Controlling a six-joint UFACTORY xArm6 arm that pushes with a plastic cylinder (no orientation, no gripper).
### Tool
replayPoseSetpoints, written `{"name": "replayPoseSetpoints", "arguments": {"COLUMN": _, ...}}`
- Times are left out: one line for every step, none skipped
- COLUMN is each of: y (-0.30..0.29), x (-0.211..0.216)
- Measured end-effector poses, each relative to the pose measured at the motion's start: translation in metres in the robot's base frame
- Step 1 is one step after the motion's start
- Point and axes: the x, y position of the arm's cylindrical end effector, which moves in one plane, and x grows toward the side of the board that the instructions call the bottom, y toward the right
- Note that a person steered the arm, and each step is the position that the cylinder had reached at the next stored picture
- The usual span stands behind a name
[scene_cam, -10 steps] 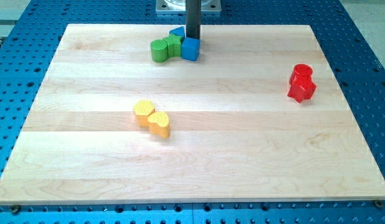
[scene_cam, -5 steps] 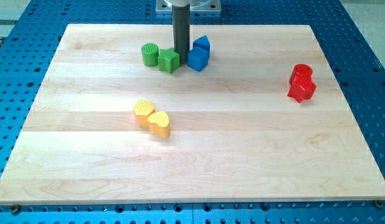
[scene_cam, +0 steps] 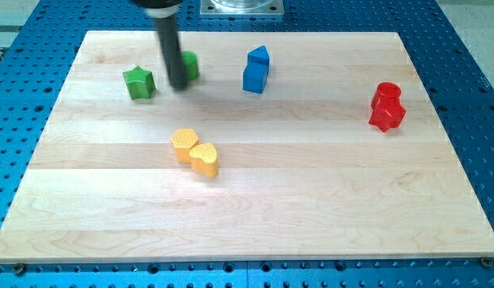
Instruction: Separate the green blocks from the blue blocks
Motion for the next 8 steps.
{"name": "replayPoseSetpoints", "arguments": {"y": -0.005, "x": -0.037}}
{"name": "replayPoseSetpoints", "arguments": {"y": 0.031, "x": -0.048}}
{"name": "replayPoseSetpoints", "arguments": {"y": 0.039, "x": -0.081}}
{"name": "replayPoseSetpoints", "arguments": {"y": -0.022, "x": -0.067}}
{"name": "replayPoseSetpoints", "arguments": {"y": -0.051, "x": -0.055}}
{"name": "replayPoseSetpoints", "arguments": {"y": -0.063, "x": -0.097}}
{"name": "replayPoseSetpoints", "arguments": {"y": -0.092, "x": -0.053}}
{"name": "replayPoseSetpoints", "arguments": {"y": -0.092, "x": -0.039}}
